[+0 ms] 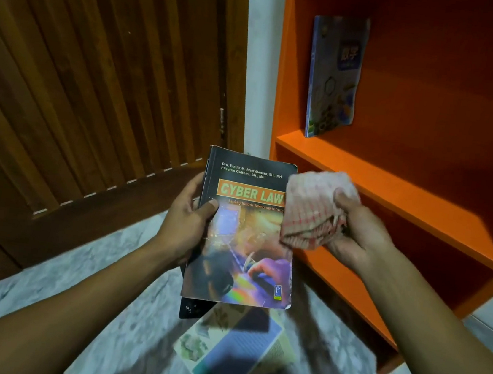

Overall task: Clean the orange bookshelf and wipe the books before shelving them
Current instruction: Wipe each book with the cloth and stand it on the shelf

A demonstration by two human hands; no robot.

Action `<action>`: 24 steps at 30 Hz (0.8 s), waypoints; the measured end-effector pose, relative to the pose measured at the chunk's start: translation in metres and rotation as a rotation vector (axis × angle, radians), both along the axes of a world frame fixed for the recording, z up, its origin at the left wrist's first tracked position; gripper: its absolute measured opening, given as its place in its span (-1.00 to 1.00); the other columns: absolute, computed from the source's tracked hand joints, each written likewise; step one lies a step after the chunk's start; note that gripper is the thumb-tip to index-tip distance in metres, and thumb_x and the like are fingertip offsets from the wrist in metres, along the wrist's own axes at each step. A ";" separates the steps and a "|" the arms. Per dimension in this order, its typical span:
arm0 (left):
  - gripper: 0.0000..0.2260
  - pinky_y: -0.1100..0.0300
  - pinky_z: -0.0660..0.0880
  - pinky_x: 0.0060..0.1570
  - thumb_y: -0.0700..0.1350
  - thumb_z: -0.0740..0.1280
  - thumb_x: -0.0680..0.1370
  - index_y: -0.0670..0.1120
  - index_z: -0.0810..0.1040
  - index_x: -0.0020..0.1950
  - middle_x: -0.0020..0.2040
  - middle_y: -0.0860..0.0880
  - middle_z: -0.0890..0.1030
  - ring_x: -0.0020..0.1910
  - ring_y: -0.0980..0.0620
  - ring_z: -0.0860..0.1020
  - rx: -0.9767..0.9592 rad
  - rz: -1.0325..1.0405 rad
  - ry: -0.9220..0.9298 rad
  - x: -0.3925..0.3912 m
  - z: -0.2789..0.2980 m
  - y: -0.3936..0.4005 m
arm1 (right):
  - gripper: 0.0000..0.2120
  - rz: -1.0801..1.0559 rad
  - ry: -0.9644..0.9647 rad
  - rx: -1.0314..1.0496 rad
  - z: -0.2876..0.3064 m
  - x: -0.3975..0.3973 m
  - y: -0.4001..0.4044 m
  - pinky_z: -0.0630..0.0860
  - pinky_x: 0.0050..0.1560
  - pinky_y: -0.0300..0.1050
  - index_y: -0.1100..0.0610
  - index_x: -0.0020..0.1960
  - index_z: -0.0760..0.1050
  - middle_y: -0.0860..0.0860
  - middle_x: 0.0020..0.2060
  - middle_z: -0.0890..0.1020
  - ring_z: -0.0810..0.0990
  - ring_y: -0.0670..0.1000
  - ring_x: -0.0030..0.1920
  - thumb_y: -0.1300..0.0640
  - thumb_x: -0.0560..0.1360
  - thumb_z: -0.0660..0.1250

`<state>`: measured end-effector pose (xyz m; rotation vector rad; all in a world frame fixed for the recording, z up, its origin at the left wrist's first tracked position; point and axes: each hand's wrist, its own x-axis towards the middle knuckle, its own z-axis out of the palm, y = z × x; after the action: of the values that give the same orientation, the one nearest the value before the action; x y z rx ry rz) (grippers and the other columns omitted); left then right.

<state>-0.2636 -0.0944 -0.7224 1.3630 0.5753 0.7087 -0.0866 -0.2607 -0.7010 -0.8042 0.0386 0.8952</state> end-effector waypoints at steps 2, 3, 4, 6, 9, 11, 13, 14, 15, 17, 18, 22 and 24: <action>-0.58 0.13 0.63 -0.25 -0.32 0.22 0.62 0.16 0.41 0.33 0.00 -0.01 0.72 -0.08 -0.02 0.71 0.010 -0.047 0.012 -0.002 0.003 -0.005 | -0.77 -0.190 -0.345 -0.031 0.006 0.004 0.004 0.61 0.09 0.14 0.11 0.31 0.42 0.15 0.16 0.64 0.67 0.12 0.10 0.16 0.67 0.16; -0.59 0.13 0.64 -0.24 -0.31 0.22 0.63 0.17 0.41 0.31 -0.04 0.02 0.73 -0.09 -0.01 0.71 0.012 -0.077 0.019 -0.003 0.003 -0.008 | -0.78 -0.298 -0.608 -0.143 0.007 0.005 0.007 0.62 0.05 0.10 0.06 0.29 0.42 0.08 0.14 0.64 0.67 0.04 0.06 0.15 0.68 0.15; -0.59 0.12 0.65 -0.23 -0.31 0.21 0.63 0.17 0.40 0.30 -0.07 0.05 0.74 -0.10 0.01 0.72 0.012 -0.109 0.027 -0.004 0.004 -0.011 | -0.79 -0.391 -0.871 -0.262 0.006 0.006 0.010 0.63 -0.03 0.06 0.02 0.28 0.42 0.02 0.09 0.63 0.65 -0.05 -0.01 0.12 0.68 0.14; -0.58 0.09 0.67 -0.15 -0.31 0.20 0.64 0.17 0.37 0.34 -0.09 0.09 0.74 -0.08 0.02 0.71 0.010 -0.166 0.039 -0.003 0.003 -0.017 | -0.76 -0.399 -1.310 -0.426 -0.007 0.008 0.017 0.54 0.14 0.09 -0.07 0.32 0.42 -0.08 0.17 0.60 0.59 -0.15 0.12 0.07 0.67 0.15; -0.57 0.03 0.64 -0.08 -0.32 0.18 0.64 0.16 0.36 0.35 -0.08 0.08 0.74 -0.08 0.01 0.71 -0.003 -0.212 0.012 0.001 0.005 -0.024 | -0.45 -0.146 -1.647 -0.594 -0.041 -0.001 0.026 -0.13 0.59 0.04 -0.12 0.54 0.22 -0.09 0.55 0.18 0.03 -0.17 0.57 0.26 0.63 0.18; -0.56 0.04 0.64 -0.09 -0.34 0.18 0.63 0.14 0.38 0.36 -0.07 0.04 0.74 -0.10 -0.01 0.70 -0.030 -0.200 -0.017 0.002 0.007 -0.022 | -0.36 -0.043 -1.718 -0.536 -0.055 -0.016 0.026 -0.24 0.54 -0.24 -0.04 0.54 0.14 -0.17 0.49 0.11 -0.10 -0.38 0.49 0.39 0.58 0.20; -0.54 0.00 0.65 -0.09 -0.34 0.20 0.62 0.09 0.37 0.42 -0.01 -0.04 0.73 -0.08 -0.06 0.69 -0.057 -0.166 -0.047 0.002 0.008 -0.015 | -0.37 0.025 -1.738 -0.453 -0.067 -0.024 0.025 -0.05 0.53 -0.34 0.07 0.54 0.22 -0.12 0.46 0.20 0.06 -0.24 0.50 0.43 0.54 0.23; -0.54 -0.02 0.65 -0.09 -0.33 0.20 0.62 0.09 0.37 0.43 0.02 -0.06 0.72 -0.06 -0.09 0.69 -0.076 -0.140 -0.054 0.001 0.008 -0.010 | -0.37 0.081 -1.730 -0.420 -0.071 -0.027 0.023 0.06 0.51 -0.36 0.09 0.53 0.25 -0.10 0.45 0.24 0.14 -0.18 0.49 0.44 0.52 0.24; -0.54 -0.03 0.66 -0.10 -0.32 0.20 0.62 0.09 0.37 0.44 0.02 -0.07 0.72 -0.05 -0.10 0.69 -0.100 -0.110 -0.058 0.000 0.007 -0.004 | -0.37 0.131 -1.718 -0.393 -0.075 -0.031 0.022 0.16 0.48 -0.34 0.08 0.53 0.25 -0.07 0.46 0.27 0.20 -0.14 0.49 0.43 0.52 0.25; -0.55 -0.02 0.66 -0.15 -0.32 0.19 0.64 0.06 0.39 0.46 0.04 -0.09 0.71 -0.05 -0.10 0.69 -0.145 -0.039 -0.068 -0.002 0.005 0.007 | -0.37 0.216 -1.680 -0.372 -0.078 -0.042 0.019 0.29 0.41 -0.27 -0.01 0.53 0.22 -0.02 0.49 0.29 0.31 -0.09 0.45 0.38 0.55 0.27; -0.56 -0.01 0.65 -0.15 -0.32 0.18 0.64 0.05 0.40 0.45 0.08 -0.11 0.70 -0.04 -0.10 0.69 -0.168 -0.005 -0.076 -0.003 0.003 0.012 | -0.36 0.250 -1.659 -0.355 -0.080 -0.049 0.017 0.29 0.39 -0.33 -0.07 0.51 0.19 -0.04 0.49 0.28 0.32 -0.13 0.44 0.37 0.56 0.27; -0.61 0.01 0.64 -0.17 -0.31 0.17 0.65 0.04 0.45 0.40 0.18 -0.13 0.64 0.01 -0.10 0.67 -0.247 0.097 -0.101 -0.008 -0.001 0.023 | -0.48 0.306 -1.679 -0.339 -0.088 -0.066 0.017 0.20 0.29 -0.55 -0.02 0.51 0.29 -0.09 0.46 0.35 0.29 -0.16 0.46 0.29 0.61 0.26; -0.64 0.02 0.65 -0.20 -0.31 0.16 0.66 0.05 0.46 0.35 0.16 -0.12 0.63 0.00 -0.10 0.66 -0.275 0.150 -0.104 -0.010 -0.002 0.028 | -0.54 0.391 -1.646 -0.344 -0.091 -0.070 0.015 0.34 0.17 -0.51 0.00 0.51 0.32 -0.06 0.46 0.41 0.46 -0.02 0.39 0.21 0.64 0.24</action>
<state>-0.2738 -0.0659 -0.7241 1.0297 0.6703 0.7863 -0.1570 -0.2460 -0.7915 -1.7024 -1.4712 0.3477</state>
